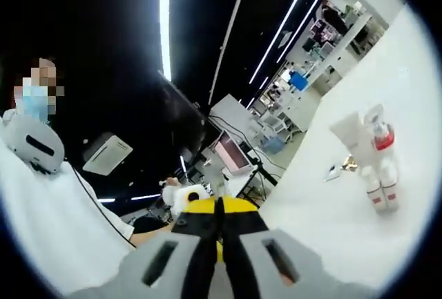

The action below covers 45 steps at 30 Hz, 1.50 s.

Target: Arrange the skincare products in the storage area until every visible bottle or jar stands upright without overlapping.

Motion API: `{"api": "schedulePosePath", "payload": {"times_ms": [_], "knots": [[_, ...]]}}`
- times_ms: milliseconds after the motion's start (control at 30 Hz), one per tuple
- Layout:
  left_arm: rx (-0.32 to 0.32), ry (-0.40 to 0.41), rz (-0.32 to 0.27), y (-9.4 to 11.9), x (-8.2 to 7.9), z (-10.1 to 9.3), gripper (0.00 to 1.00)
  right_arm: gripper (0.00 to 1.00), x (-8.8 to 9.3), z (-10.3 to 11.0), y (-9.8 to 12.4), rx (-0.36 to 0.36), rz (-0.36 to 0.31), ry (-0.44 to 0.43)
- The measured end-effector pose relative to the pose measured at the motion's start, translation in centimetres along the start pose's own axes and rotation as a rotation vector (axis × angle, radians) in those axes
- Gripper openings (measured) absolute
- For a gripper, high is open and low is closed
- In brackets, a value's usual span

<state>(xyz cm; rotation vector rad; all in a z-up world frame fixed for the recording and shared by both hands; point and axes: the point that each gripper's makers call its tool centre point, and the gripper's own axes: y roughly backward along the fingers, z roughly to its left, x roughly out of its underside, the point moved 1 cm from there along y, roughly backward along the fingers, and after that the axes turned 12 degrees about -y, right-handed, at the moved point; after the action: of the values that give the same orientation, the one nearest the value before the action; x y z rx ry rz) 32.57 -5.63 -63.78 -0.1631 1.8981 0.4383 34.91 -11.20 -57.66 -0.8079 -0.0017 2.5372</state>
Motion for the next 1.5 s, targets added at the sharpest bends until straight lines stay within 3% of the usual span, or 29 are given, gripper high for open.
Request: {"api": "schedulePosePath", "payload": {"times_ms": [133,333,600,700,900,1067,1167,1267,1500], "knots": [[0.026,0.039,-0.052,0.4,-0.6,-0.7,0.09,0.01,-0.4,-0.5,0.5,0.029,-0.016,0.014],[0.06,0.093,-0.097,0.3,-1.1,-1.6,0.0,0.01,-0.4,-1.1,0.6,0.064,-0.027,0.034],[0.1,0.2,-0.166,0.9,-1.9,-2.5,0.0,0.06,0.0,-1.2,0.8,0.031,-0.082,0.0],[0.115,0.253,-0.237,1.2,-3.0,-2.7,0.0,0.09,1.1,-1.4,0.7,0.032,-0.071,-0.027],[0.114,0.295,-0.303,1.7,-4.3,-2.2,0.0,0.11,3.0,-0.9,0.3,0.016,-0.046,-0.064],[0.104,0.3,-0.311,1.9,-4.6,-1.8,0.0,0.08,2.8,-0.6,0.3,-0.002,-0.092,-0.092],[0.076,0.31,-0.314,2.0,-4.5,-1.1,0.0,0.02,2.5,0.4,0.2,-0.051,-0.115,-0.125],[0.075,0.318,-0.319,2.1,-4.5,-0.9,0.0,0.01,2.5,0.7,0.0,-0.049,-0.118,-0.102],[0.06,0.344,-0.341,1.9,-4.5,-0.6,0.0,0.01,2.4,0.2,0.0,-0.033,-0.152,-0.148]]}}
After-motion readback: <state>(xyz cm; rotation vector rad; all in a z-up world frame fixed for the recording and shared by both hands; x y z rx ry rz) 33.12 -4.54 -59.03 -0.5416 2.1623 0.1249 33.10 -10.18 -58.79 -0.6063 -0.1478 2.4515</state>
